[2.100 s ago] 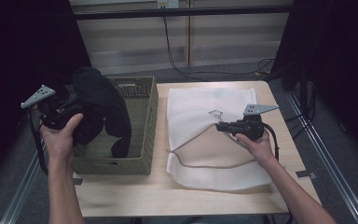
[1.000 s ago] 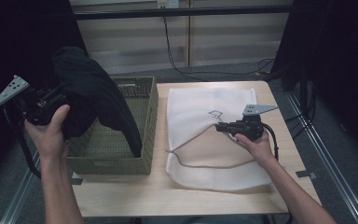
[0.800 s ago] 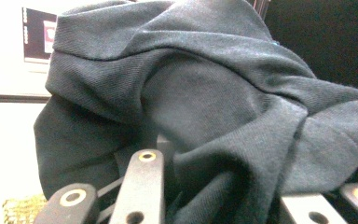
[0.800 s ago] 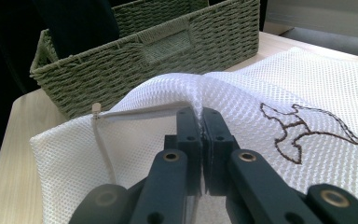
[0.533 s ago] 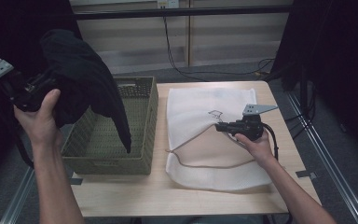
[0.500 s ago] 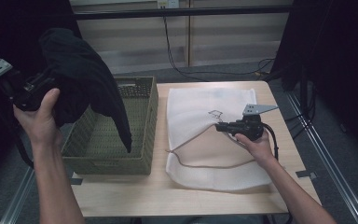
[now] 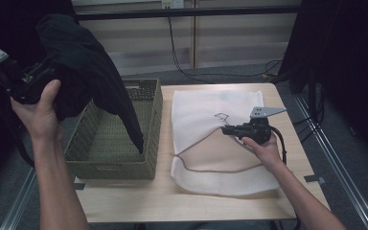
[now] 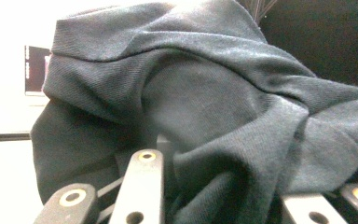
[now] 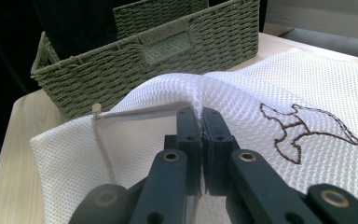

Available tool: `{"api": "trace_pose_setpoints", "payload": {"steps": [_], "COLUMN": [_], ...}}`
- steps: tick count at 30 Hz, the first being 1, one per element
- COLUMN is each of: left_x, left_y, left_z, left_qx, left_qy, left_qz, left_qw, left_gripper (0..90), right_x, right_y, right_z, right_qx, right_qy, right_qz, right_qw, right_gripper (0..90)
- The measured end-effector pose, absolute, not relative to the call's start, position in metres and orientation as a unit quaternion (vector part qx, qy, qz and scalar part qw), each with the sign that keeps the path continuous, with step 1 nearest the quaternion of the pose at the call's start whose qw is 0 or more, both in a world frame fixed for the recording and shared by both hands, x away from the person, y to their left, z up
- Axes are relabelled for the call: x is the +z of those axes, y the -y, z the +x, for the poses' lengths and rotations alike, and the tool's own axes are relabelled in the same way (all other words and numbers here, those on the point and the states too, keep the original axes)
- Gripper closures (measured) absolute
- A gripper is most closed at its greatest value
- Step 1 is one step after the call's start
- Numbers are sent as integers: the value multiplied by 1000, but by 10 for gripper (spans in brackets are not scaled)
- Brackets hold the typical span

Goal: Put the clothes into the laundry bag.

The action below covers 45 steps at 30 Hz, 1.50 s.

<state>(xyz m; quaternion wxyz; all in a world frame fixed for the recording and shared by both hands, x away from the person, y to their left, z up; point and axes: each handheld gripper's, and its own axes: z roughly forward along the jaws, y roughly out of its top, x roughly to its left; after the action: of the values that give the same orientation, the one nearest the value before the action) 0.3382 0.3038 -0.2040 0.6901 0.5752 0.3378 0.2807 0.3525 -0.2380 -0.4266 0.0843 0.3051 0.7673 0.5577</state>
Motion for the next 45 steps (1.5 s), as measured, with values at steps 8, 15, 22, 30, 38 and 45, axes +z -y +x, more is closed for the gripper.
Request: {"api": "trace_pose_setpoints", "payload": {"steps": [8,15,22,30,38,45], "left_x": [-192,-182,-171,-164,-156,-158], "left_y": [-302,-309,-304,-289,-263,-235], "left_z": [334,326,314,301,290,286], "left_qx": [289,297,304,273,263,241], "left_qy": [-328,-324,-299,-273,-239,-212], "left_qz": [570,557,558,550,564,583], "left_qw": [696,705,712,741,745,747], "left_gripper": [731,731,732,732,732,732], "right_x": [-426,-427,-427,-427,-427,-427], "right_y": [237,238,237,237,237,237], "right_z": [353,352,353,353,353,353], "right_qx": [557,558,556,556,557,556], "right_qy": [-768,-768,-768,-769,-769,-770], "right_qz": [305,305,305,304,304,305], "right_qw": [83,83,83,84,82,78], "right_gripper": [877,877,877,877,877,877]}}
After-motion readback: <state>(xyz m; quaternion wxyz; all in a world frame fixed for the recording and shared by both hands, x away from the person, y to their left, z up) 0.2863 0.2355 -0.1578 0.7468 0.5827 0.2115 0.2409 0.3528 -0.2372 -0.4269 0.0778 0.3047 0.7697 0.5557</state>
